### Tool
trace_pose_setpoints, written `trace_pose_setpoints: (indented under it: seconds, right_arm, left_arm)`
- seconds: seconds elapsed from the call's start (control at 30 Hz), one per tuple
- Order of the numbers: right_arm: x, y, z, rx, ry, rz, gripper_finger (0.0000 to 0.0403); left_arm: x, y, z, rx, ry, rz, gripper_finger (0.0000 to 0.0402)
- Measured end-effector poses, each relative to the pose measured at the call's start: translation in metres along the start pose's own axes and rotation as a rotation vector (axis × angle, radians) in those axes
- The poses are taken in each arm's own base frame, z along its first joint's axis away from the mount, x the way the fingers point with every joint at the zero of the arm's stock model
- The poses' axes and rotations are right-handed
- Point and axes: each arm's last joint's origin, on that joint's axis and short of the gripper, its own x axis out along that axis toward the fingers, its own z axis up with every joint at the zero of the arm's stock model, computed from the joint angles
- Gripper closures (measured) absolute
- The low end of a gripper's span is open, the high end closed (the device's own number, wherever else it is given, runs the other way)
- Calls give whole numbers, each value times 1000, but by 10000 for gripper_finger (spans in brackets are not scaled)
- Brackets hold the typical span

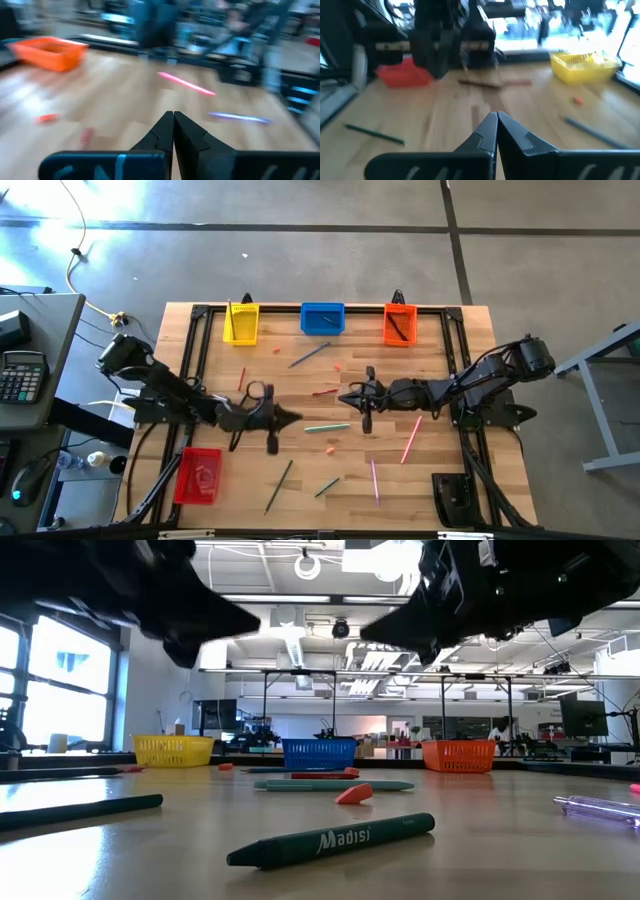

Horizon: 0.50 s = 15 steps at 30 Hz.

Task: Sort crayons/erasers/pens/pencils in bins
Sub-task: Put the light blue pen into the orange bin

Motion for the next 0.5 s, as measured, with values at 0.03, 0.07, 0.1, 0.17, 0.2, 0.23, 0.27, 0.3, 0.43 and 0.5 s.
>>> trace_pose_setpoints:
  seconds: [0.03,0.07,0.1,0.17,0.2,0.23,0.27,0.3,0.43,0.5]
  right_arm:
    - [0,-1,-2,4,22,-25,401]
    - [0,-2,-4,7,38,-52,401]
    - [0,-3,-5,11,50,-75,401]
    - [0,-4,-7,16,63,-102,401]
    - [0,-3,-7,15,62,-104,400]
    - [0,-2,-7,14,66,-103,400]
    - [0,-1,-7,10,80,-101,398]
    - [1,0,-7,5,100,-99,396]
    - [8,3,-2,7,241,-129,376]
    - [11,4,3,-15,332,-144,358]
  left_arm:
    - [3,5,-2,-7,-8,22,401]
    - [6,10,-3,-11,-11,37,401]
    - [8,14,-6,-13,-12,48,401]
    - [12,21,-13,-3,4,51,401]
    - [12,25,-17,-4,10,64,401]
    - [12,28,-21,-18,8,77,401]
    - [11,32,-26,-33,2,93,401]
    - [9,37,-30,-46,-7,106,401]
    - [-1,48,-38,-68,-89,109,401]
    - [-6,53,-37,-66,-125,97,402]
